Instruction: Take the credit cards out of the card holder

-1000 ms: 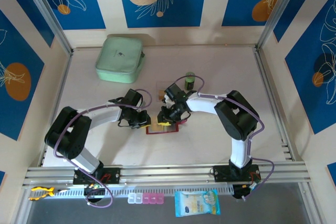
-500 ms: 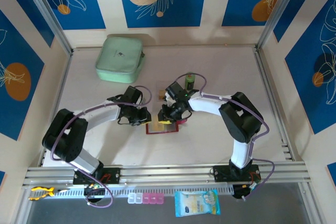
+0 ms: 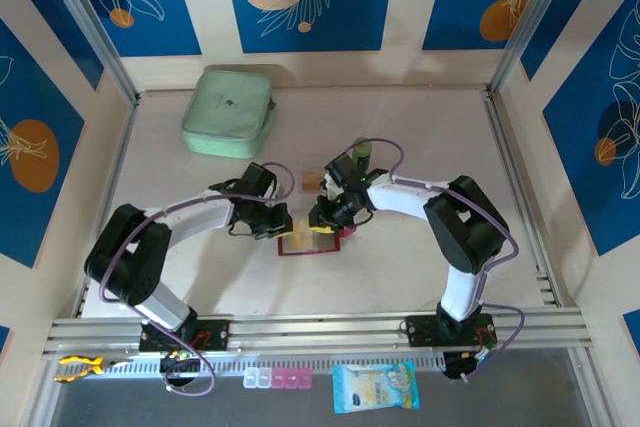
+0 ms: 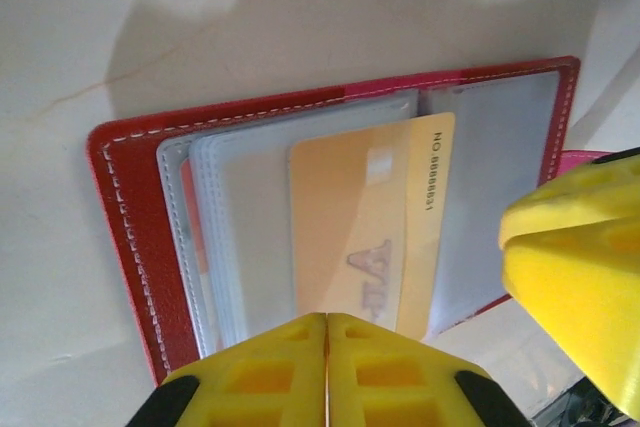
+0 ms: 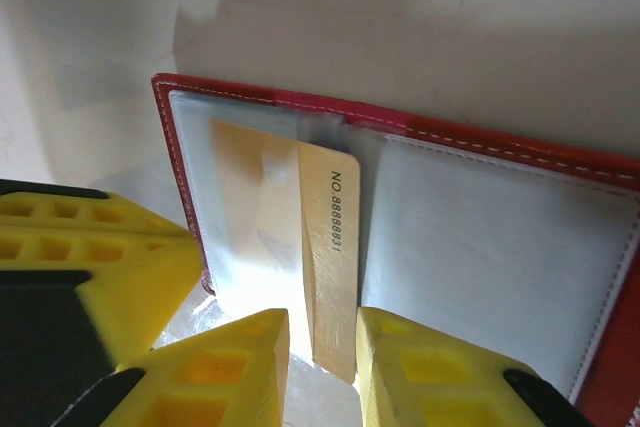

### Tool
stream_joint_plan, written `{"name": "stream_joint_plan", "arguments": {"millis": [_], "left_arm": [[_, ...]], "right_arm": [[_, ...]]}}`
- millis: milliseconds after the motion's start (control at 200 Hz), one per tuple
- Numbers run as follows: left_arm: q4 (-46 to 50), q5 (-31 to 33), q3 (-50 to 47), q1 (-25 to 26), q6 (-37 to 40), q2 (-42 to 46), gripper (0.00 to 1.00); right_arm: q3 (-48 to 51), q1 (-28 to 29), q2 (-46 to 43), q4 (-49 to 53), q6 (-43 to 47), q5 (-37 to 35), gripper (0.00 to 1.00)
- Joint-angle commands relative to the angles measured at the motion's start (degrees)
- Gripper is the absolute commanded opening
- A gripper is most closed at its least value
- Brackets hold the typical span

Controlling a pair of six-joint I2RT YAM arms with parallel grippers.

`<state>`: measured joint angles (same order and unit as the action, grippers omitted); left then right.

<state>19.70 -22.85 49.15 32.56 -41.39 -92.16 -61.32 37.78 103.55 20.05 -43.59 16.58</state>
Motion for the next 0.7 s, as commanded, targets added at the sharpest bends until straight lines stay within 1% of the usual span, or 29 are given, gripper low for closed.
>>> {"name": "stream_joint_plan", "arguments": {"millis": [0, 490, 695], "left_arm": [[0.1, -0.98, 0.78, 0.4, 1.49, -1.24, 0.08], [0.96, 0.42, -0.19, 0.37, 2.54, -2.33, 0.05], [1.28, 0.8, -0.31, 0.29, 2.8, -2.67, 0.05]], "right_arm": [[1.07, -0.11, 0.2, -0.92, -0.7, 2.56, 0.26], [1.8, 0.3, 3.66, -3.24, -1.54, 4.69, 0.25], [2.74, 0.23, 3.66, -6.52, -2.55, 7.9, 0.25]]}}
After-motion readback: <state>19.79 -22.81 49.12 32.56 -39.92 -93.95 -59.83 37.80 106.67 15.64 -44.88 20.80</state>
